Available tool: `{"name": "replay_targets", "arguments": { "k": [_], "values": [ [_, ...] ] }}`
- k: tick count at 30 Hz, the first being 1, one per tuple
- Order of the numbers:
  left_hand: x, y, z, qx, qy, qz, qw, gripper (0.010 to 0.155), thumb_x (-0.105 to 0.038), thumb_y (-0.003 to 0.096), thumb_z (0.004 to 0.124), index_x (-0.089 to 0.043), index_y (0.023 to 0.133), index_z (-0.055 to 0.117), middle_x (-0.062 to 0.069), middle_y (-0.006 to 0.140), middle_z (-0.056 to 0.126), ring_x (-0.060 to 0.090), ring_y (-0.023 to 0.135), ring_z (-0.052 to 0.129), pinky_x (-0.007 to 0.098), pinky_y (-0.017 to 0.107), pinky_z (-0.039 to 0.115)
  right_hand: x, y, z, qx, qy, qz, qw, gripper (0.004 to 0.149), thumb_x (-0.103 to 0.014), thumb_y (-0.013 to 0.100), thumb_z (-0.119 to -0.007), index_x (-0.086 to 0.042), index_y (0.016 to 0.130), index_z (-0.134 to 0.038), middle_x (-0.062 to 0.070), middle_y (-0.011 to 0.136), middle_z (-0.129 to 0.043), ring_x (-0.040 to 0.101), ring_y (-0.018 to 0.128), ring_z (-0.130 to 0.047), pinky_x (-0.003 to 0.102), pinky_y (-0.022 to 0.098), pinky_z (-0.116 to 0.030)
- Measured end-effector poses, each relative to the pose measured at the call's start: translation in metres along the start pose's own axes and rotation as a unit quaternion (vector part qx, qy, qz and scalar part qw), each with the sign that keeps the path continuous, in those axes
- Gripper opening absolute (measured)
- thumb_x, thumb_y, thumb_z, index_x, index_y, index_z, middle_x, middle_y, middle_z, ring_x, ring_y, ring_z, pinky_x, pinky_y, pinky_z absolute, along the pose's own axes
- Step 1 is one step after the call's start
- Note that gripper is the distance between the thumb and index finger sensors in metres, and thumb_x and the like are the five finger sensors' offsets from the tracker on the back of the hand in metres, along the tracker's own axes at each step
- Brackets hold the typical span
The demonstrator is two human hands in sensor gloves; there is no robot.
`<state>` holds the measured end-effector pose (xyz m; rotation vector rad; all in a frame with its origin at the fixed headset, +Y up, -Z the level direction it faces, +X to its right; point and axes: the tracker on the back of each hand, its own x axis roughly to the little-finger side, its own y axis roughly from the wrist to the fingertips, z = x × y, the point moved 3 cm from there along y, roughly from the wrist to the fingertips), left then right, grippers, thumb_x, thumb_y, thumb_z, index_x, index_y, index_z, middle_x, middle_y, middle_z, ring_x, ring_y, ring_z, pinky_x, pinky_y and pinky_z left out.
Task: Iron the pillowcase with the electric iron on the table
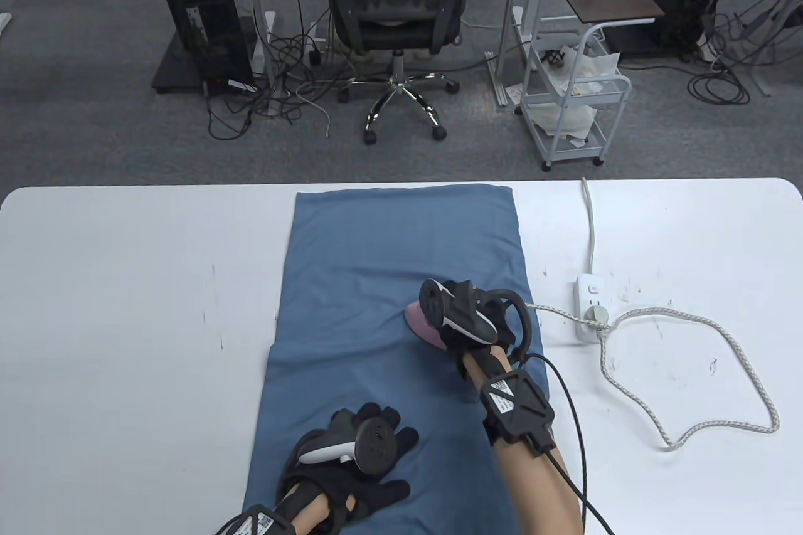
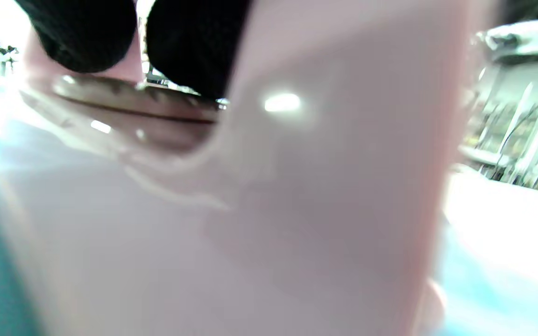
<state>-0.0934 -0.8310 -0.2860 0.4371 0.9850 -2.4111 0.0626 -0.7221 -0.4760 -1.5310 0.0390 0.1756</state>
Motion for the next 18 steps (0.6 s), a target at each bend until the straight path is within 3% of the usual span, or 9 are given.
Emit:
{"name": "replay_targets", "arguments": {
  "k": [4,11,18],
  "values": [
    [0.000,0.000,0.000,-0.001,0.001,-0.001,1.000,0.079,-0.067,0.0508,0.045,-0.042,0.101,-0.011,-0.003,0.102,-0.029,0.031,0.093,-0.030,0.065,0.061,-0.011,0.000,-0.024,0.010,0.034,0.060,0.047,0.997,0.050,-0.054,0.045,-0.075,-0.019,0.081,-0.077,-0.001,0.054,-0.094,0.011,0.035,-0.096,0.041,0.042,-0.088],
    [0.001,0.000,-0.001,-0.001,0.002,-0.002,1.000,0.079,-0.067,0.0507,0.045,-0.042,0.101,-0.011,-0.003,0.102,-0.030,0.031,0.093,-0.031,0.065,0.061,-0.011,-0.023,-0.082,0.017,0.030,0.007,0.125,0.992,0.052,-0.055,0.045,-0.073,-0.020,0.084,-0.074,-0.002,0.057,-0.093,0.011,0.037,-0.096,0.041,0.044,-0.088],
    [0.001,0.000,-0.001,-0.001,-0.002,-0.001,1.000,0.079,-0.066,0.0508,0.046,-0.042,0.101,-0.010,-0.003,0.102,-0.029,0.031,0.093,-0.030,0.065,0.060,-0.012,-0.035,-0.085,0.005,0.039,-0.001,0.138,0.990,0.052,-0.054,0.044,-0.074,-0.020,0.083,-0.076,-0.002,0.056,-0.094,0.010,0.036,-0.096,0.040,0.043,-0.088]
  ]
}}
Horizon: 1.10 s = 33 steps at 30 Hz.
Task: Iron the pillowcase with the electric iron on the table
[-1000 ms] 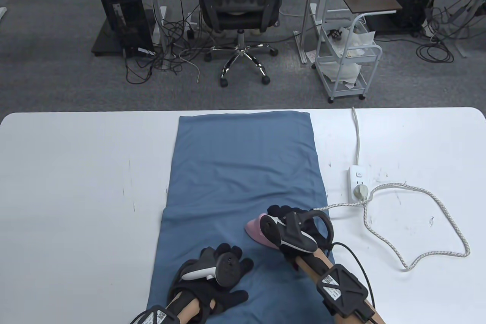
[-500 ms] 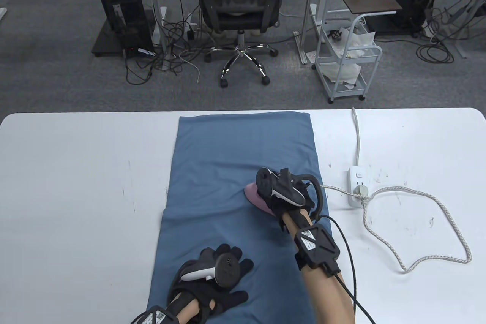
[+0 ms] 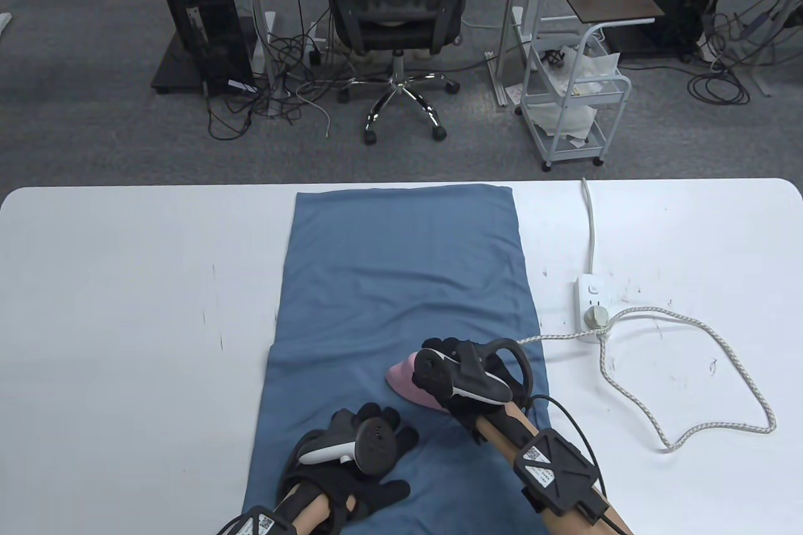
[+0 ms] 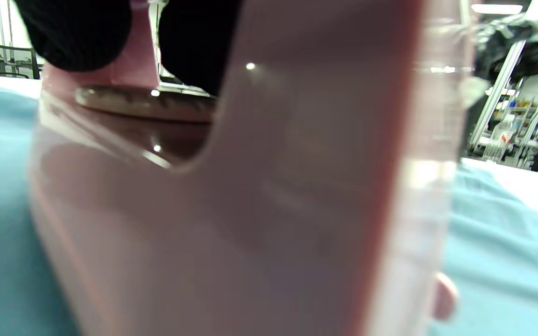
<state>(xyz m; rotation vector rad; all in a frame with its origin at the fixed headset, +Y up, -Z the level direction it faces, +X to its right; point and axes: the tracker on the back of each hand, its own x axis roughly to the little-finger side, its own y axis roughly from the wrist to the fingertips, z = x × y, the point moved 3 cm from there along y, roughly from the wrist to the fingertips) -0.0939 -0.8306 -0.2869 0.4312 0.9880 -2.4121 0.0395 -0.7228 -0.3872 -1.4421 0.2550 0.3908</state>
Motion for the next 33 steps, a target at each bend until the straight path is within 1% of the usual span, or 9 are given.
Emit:
{"name": "replay_targets", "arguments": {
  "k": [3,7,12,16,21,25,28,29,33],
  "values": [
    [0.000,0.000,0.000,0.000,0.001,0.000,1.000,0.079,-0.067,0.0508,0.045,-0.042,0.101,-0.011,-0.003,0.102,-0.029,0.030,0.093,-0.031,0.065,0.061,-0.012,0.003,0.021,-0.003,0.012,-0.008,-0.012,1.000,0.051,-0.055,0.044,-0.073,-0.021,0.082,-0.076,-0.004,0.054,-0.094,0.009,0.035,-0.096,0.039,0.042,-0.089],
    [-0.001,0.000,0.000,-0.001,0.003,-0.002,1.000,0.079,-0.067,0.0506,0.045,-0.042,0.101,-0.011,-0.003,0.102,-0.030,0.031,0.093,-0.031,0.065,0.061,-0.012,0.020,0.063,-0.008,0.022,-0.023,-0.075,0.997,0.051,-0.055,0.043,-0.074,-0.021,0.081,-0.077,-0.004,0.053,-0.094,0.008,0.033,-0.096,0.038,0.041,-0.089],
    [-0.001,0.000,0.000,0.000,0.003,-0.001,1.000,0.079,-0.067,0.0507,0.045,-0.042,0.101,-0.011,-0.003,0.102,-0.030,0.031,0.093,-0.031,0.065,0.061,-0.012,0.032,0.090,-0.011,-0.016,-0.004,-0.121,0.993,0.051,-0.055,0.044,-0.074,-0.022,0.082,-0.076,-0.004,0.054,-0.093,0.007,0.035,-0.096,0.037,0.042,-0.089],
    [-0.001,-0.001,0.000,-0.001,0.004,-0.002,1.000,0.079,-0.067,0.0506,0.045,-0.042,0.101,-0.011,-0.003,0.102,-0.030,0.031,0.093,-0.031,0.065,0.061,-0.012,0.032,0.083,-0.007,-0.062,0.077,-0.085,0.991,0.058,-0.058,0.043,-0.073,-0.018,0.085,-0.075,-0.002,0.056,-0.094,0.008,0.034,-0.096,0.037,0.041,-0.089],
    [-0.001,0.000,0.000,-0.001,0.004,-0.002,1.000,0.079,-0.067,0.0505,0.045,-0.042,0.101,-0.011,-0.003,0.102,-0.030,0.031,0.093,-0.031,0.065,0.061,-0.012,-0.004,0.042,0.015,0.010,0.062,0.000,0.998,0.058,-0.057,0.043,-0.073,-0.017,0.085,-0.076,-0.002,0.055,-0.094,0.008,0.032,-0.097,0.038,0.040,-0.090],
    [-0.001,-0.001,0.000,-0.002,0.005,-0.002,1.000,0.079,-0.067,0.0505,0.045,-0.042,0.101,-0.011,-0.003,0.102,-0.030,0.030,0.093,-0.031,0.065,0.061,-0.012,-0.028,0.022,0.012,0.009,0.037,0.039,0.999,0.059,-0.058,0.043,-0.072,-0.018,0.085,-0.076,-0.002,0.055,-0.095,0.007,0.032,-0.097,0.037,0.040,-0.090],
    [-0.001,-0.001,0.000,-0.002,0.005,-0.003,1.000,0.079,-0.067,0.0506,0.045,-0.042,0.101,-0.011,-0.003,0.102,-0.029,0.031,0.094,-0.030,0.065,0.061,-0.012,-0.035,0.025,0.002,-0.002,0.039,0.048,0.998,0.059,-0.058,0.043,-0.072,-0.018,0.085,-0.076,-0.002,0.055,-0.095,0.008,0.032,-0.097,0.037,0.040,-0.090],
    [-0.001,-0.001,0.000,-0.002,0.005,-0.003,1.000,0.079,-0.067,0.0504,0.045,-0.042,0.100,-0.011,-0.003,0.102,-0.029,0.031,0.093,-0.031,0.065,0.061,-0.012,-0.035,0.027,0.003,0.011,0.035,0.047,0.998,0.059,-0.058,0.042,-0.072,-0.017,0.084,-0.077,-0.002,0.053,-0.095,0.008,0.030,-0.097,0.038,0.039,-0.090],
    [-0.001,-0.001,0.000,-0.001,0.005,-0.003,1.000,0.079,-0.067,0.0504,0.045,-0.042,0.100,-0.011,-0.003,0.102,-0.030,0.031,0.093,-0.031,0.065,0.061,-0.012,-0.036,0.054,-0.001,-0.003,0.036,0.033,0.999,0.059,-0.058,0.043,-0.072,-0.018,0.085,-0.077,-0.002,0.054,-0.095,0.008,0.031,-0.096,0.038,0.040,-0.090]
  ]
}}
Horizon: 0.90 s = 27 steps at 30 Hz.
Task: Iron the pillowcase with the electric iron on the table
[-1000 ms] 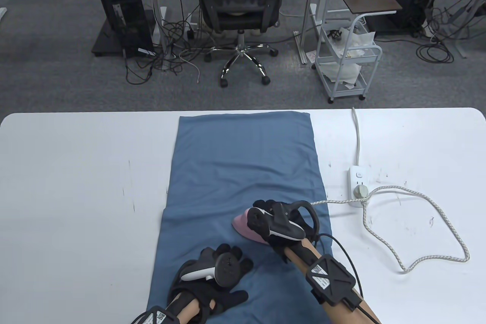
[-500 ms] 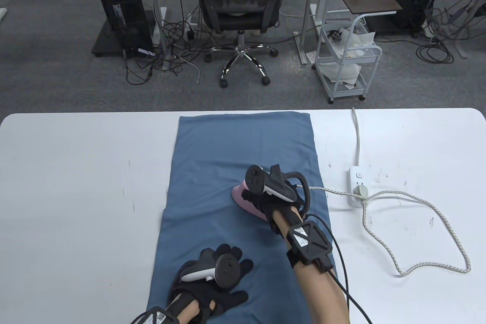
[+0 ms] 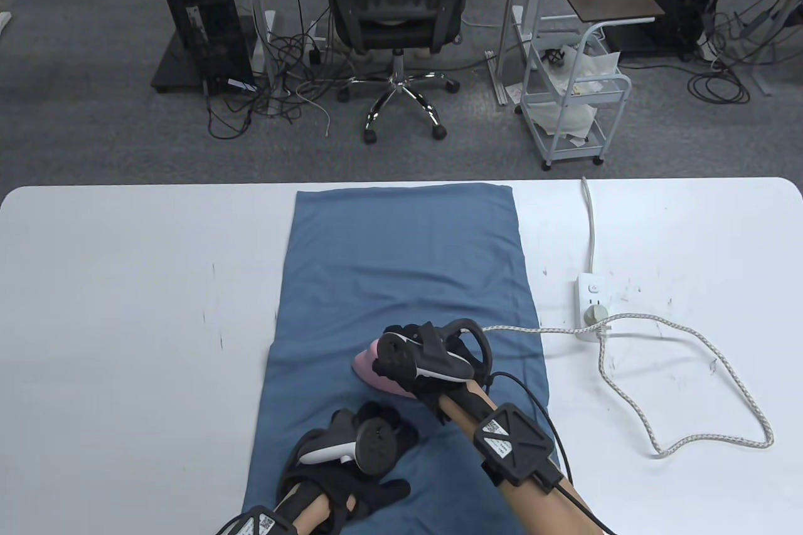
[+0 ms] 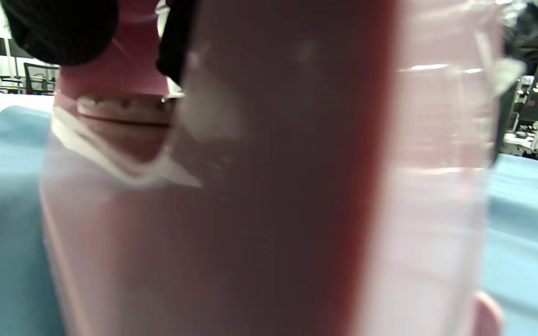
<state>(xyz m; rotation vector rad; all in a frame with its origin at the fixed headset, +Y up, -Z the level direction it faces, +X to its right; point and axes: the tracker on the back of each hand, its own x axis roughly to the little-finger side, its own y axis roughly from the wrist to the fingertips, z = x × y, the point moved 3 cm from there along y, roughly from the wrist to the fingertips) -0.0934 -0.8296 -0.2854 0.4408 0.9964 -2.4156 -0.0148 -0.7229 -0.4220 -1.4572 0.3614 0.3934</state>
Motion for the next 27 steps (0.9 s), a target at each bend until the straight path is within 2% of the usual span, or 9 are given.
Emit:
{"name": "replay_targets", "arguments": {
  "k": [6,10,12,15,17,21,24,27],
  "values": [
    [0.000,0.000,0.000,0.001,-0.001,0.001,1.000,0.079,-0.067,0.0505,0.045,-0.042,0.100,-0.011,-0.003,0.102,-0.030,0.031,0.093,-0.031,0.065,0.061,-0.012,0.015,0.050,-0.005,0.015,-0.004,-0.057,0.998,0.059,-0.059,0.043,-0.071,-0.018,0.086,-0.076,-0.002,0.053,-0.094,0.007,0.031,-0.095,0.037,0.040,-0.089],
    [0.000,0.000,0.000,0.001,0.000,0.000,1.000,0.079,-0.067,0.0504,0.045,-0.042,0.100,-0.011,-0.003,0.102,-0.030,0.031,0.093,-0.031,0.065,0.061,-0.012,0.019,0.061,-0.006,0.008,0.009,-0.059,0.998,0.058,-0.059,0.043,-0.072,-0.019,0.085,-0.077,-0.004,0.052,-0.094,0.006,0.029,-0.095,0.035,0.038,-0.090],
    [0.000,0.000,0.000,0.000,-0.001,0.000,1.000,0.079,-0.067,0.0504,0.045,-0.042,0.100,-0.011,-0.003,0.102,-0.030,0.031,0.093,-0.031,0.065,0.061,-0.012,0.020,0.059,-0.002,-0.006,0.028,-0.045,0.999,0.058,-0.059,0.042,-0.074,-0.019,0.084,-0.078,-0.004,0.052,-0.095,0.006,0.028,-0.097,0.035,0.038,-0.091],
    [0.000,0.000,0.000,0.000,-0.001,0.000,1.000,0.079,-0.067,0.0504,0.045,-0.042,0.100,-0.011,-0.003,0.102,-0.030,0.031,0.093,-0.031,0.065,0.061,-0.012,0.009,0.040,0.010,0.024,0.049,0.000,0.999,0.059,-0.059,0.042,-0.074,-0.018,0.084,-0.078,-0.003,0.051,-0.096,0.006,0.027,-0.097,0.036,0.037,-0.092],
    [0.000,0.000,0.000,0.001,-0.001,0.001,1.000,0.079,-0.067,0.0506,0.045,-0.042,0.100,-0.011,-0.003,0.102,-0.030,0.031,0.093,-0.031,0.065,0.061,-0.012,-0.002,0.025,0.016,0.025,0.044,0.033,0.998,0.059,-0.058,0.042,-0.074,-0.018,0.084,-0.078,-0.003,0.052,-0.095,0.007,0.028,-0.097,0.036,0.038,-0.092],
    [0.000,0.000,0.000,0.000,0.000,0.000,1.000,0.079,-0.067,0.0505,0.045,-0.042,0.100,-0.011,-0.003,0.102,-0.030,0.031,0.093,-0.032,0.065,0.061,-0.012,-0.023,0.000,0.012,0.001,0.019,0.083,0.996,0.059,-0.059,0.042,-0.073,-0.018,0.085,-0.078,-0.002,0.053,-0.096,0.007,0.030,-0.097,0.037,0.039,-0.091],
    [0.000,0.000,0.000,0.000,0.000,0.000,1.000,0.079,-0.067,0.0505,0.045,-0.042,0.100,-0.011,-0.002,0.102,-0.029,0.032,0.094,-0.030,0.065,0.061,-0.012,-0.034,-0.002,0.002,-0.014,0.010,0.098,0.995,0.059,-0.059,0.042,-0.073,-0.018,0.085,-0.077,-0.003,0.053,-0.095,0.007,0.030,-0.097,0.037,0.039,-0.091],
    [0.000,0.000,0.000,0.000,0.001,-0.001,1.000,0.079,-0.067,0.0504,0.044,-0.042,0.100,-0.012,-0.003,0.102,-0.030,0.031,0.093,-0.031,0.065,0.061,-0.012,-0.039,0.009,0.001,0.008,0.007,0.087,0.996,0.059,-0.059,0.042,-0.073,-0.018,0.085,-0.077,-0.003,0.053,-0.095,0.007,0.030,-0.097,0.037,0.039,-0.091]
  ]
}}
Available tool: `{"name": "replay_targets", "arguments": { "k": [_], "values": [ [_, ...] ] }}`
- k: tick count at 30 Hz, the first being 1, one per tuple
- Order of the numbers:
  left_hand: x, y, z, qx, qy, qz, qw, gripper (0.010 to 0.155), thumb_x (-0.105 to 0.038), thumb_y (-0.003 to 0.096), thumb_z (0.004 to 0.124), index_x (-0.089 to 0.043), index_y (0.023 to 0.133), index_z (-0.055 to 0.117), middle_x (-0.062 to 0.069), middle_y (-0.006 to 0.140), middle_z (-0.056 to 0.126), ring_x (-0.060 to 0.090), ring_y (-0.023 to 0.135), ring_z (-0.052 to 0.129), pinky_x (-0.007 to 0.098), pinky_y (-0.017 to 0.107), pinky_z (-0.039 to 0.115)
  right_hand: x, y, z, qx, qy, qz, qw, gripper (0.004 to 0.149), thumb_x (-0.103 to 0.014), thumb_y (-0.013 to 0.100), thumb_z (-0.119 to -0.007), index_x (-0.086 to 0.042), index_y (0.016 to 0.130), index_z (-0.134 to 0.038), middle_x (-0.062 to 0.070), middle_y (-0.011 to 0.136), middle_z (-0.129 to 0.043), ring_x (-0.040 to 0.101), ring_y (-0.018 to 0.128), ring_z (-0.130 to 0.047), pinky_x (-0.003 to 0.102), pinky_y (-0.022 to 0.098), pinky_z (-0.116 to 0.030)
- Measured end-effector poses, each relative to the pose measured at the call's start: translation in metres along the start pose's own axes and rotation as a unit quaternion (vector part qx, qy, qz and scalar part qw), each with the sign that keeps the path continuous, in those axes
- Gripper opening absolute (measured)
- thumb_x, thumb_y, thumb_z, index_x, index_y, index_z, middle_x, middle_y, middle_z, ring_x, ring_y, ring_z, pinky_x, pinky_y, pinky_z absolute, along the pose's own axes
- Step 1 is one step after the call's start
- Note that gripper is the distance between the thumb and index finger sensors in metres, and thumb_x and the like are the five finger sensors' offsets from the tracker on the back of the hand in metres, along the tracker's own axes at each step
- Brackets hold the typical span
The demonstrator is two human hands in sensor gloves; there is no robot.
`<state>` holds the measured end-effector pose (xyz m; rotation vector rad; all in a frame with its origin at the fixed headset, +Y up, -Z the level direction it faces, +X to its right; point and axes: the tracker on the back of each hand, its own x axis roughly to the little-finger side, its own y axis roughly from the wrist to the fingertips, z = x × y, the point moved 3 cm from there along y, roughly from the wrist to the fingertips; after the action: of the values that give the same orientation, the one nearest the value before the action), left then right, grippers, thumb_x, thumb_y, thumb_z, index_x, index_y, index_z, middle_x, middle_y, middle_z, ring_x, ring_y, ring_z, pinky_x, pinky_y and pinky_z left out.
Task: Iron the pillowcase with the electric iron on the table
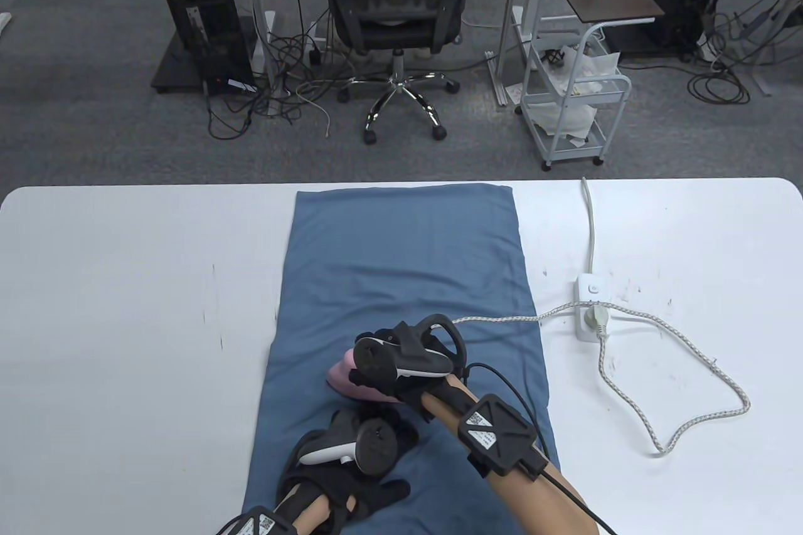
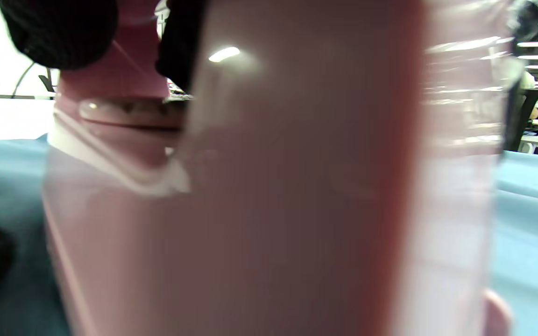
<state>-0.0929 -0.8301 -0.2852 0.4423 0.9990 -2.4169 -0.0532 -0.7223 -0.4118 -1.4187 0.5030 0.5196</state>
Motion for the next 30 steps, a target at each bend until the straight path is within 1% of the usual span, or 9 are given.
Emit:
{"name": "replay_targets", "arguments": {
  "k": [5,8,12,16,18,24,27,29,30],
  "values": [
    [0.000,0.000,0.000,0.000,-0.001,0.000,1.000,0.079,-0.067,0.0503,0.044,-0.042,0.100,-0.011,-0.003,0.102,-0.030,0.031,0.093,-0.031,0.065,0.061,-0.012,0.013,0.049,-0.006,0.015,-0.016,-0.067,0.997,0.060,-0.059,0.043,-0.071,-0.018,0.087,-0.076,-0.003,0.052,-0.094,0.007,0.029,-0.096,0.037,0.039,-0.090],
    [0.000,0.000,0.000,0.000,-0.001,0.000,1.000,0.079,-0.067,0.0504,0.044,-0.042,0.100,-0.011,-0.003,0.102,-0.030,0.031,0.093,-0.031,0.065,0.061,-0.012,0.024,0.070,-0.008,0.012,-0.015,-0.106,0.994,0.061,-0.059,0.043,-0.071,-0.017,0.088,-0.076,-0.003,0.052,-0.094,0.007,0.029,-0.095,0.037,0.039,-0.090],
    [0.000,0.000,0.000,0.000,-0.001,0.000,1.000,0.079,-0.067,0.0504,0.045,-0.042,0.100,-0.011,-0.003,0.102,-0.030,0.031,0.093,-0.031,0.065,0.061,-0.012,0.029,0.078,-0.009,0.009,-0.009,-0.122,0.992,0.061,-0.059,0.043,-0.072,-0.018,0.088,-0.076,-0.003,0.052,-0.094,0.007,0.029,-0.095,0.037,0.039,-0.090],
    [0.000,0.000,0.000,0.000,-0.001,0.000,1.000,0.079,-0.067,0.0504,0.045,-0.042,0.100,-0.011,-0.003,0.102,-0.030,0.031,0.093,-0.031,0.065,0.061,-0.012,0.028,0.070,-0.004,-0.003,0.017,-0.105,0.994,0.060,-0.059,0.043,-0.072,-0.018,0.087,-0.076,-0.004,0.052,-0.095,0.007,0.030,-0.096,0.037,0.039,-0.091],
    [0.000,0.000,0.000,0.000,-0.001,0.000,1.000,0.079,-0.067,0.0504,0.045,-0.042,0.100,-0.011,-0.003,0.102,-0.030,0.031,0.093,-0.031,0.065,0.061,-0.012,0.023,0.058,0.001,0.008,0.035,-0.082,0.996,0.061,-0.058,0.043,-0.073,-0.017,0.087,-0.076,-0.003,0.052,-0.095,0.008,0.029,-0.097,0.037,0.039,-0.091],
    [0.000,0.000,0.000,0.000,-0.001,0.000,1.000,0.079,-0.067,0.0505,0.045,-0.042,0.100,-0.011,-0.003,0.102,-0.030,0.031,0.093,-0.031,0.065,0.061,-0.012,0.003,0.012,0.007,-0.008,0.001,-0.013,1.000,0.061,-0.058,0.043,-0.073,-0.017,0.088,-0.076,-0.003,0.053,-0.095,0.008,0.030,-0.097,0.037,0.039,-0.091],
    [0.001,0.000,0.000,0.000,0.000,0.000,1.000,0.079,-0.067,0.0504,0.045,-0.042,0.100,-0.011,-0.003,0.102,-0.030,0.031,0.093,-0.031,0.065,0.061,-0.012,0.000,0.003,0.000,-0.021,-0.012,-0.014,1.000,0.061,-0.059,0.043,-0.071,-0.018,0.088,-0.075,-0.004,0.054,-0.095,0.007,0.031,-0.097,0.037,0.040,-0.091],
    [0.000,0.000,0.000,0.000,0.000,0.000,1.000,0.079,-0.067,0.0504,0.045,-0.042,0.100,-0.011,-0.003,0.102,-0.030,0.031,0.093,-0.031,0.065,0.061,-0.012,0.001,0.001,-0.001,0.005,0.003,-0.023,1.000,0.061,-0.058,0.043,-0.073,-0.016,0.088,-0.076,-0.002,0.052,-0.095,0.008,0.029,-0.096,0.038,0.039,-0.090],
    [0.000,0.000,0.000,-0.001,0.000,0.000,1.000,0.079,-0.067,0.0504,0.045,-0.042,0.100,-0.011,-0.003,0.102,-0.030,0.031,0.093,-0.031,0.065,0.061,-0.012,0.003,0.000,-0.001,0.014,-0.010,-0.041,0.999,0.061,-0.059,0.043,-0.072,-0.016,0.088,-0.076,-0.003,0.052,-0.095,0.007,0.029,-0.096,0.037,0.038,-0.090]
  ]
}}
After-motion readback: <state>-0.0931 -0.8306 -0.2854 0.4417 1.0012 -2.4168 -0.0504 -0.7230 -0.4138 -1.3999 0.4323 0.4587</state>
